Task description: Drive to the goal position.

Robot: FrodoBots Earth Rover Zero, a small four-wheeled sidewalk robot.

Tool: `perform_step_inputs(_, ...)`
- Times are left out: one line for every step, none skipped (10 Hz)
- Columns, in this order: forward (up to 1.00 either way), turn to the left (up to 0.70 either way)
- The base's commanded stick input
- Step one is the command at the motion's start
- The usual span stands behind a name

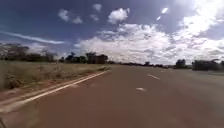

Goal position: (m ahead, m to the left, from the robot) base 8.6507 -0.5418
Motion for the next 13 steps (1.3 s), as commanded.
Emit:
perform_step_inputs(1.0, -0.27)
perform_step_inputs(1.0, -0.28)
perform_step_inputs(1.0, 0.0)
perform_step_inputs(1.0, 0.0)
perform_step_inputs(1.0, 0.0)
perform_step_inputs(1.0, 0.0)
perform_step_inputs(1.0, 0.0)
perform_step_inputs(1.0, 0.0)
perform_step_inputs(1.0, 0.0)
perform_step_inputs(1.0, -0.09)
perform_step_inputs(1.0, -0.18)
perform_step_inputs(1.0, -0.27)
perform_step_inputs(1.0, -0.3)
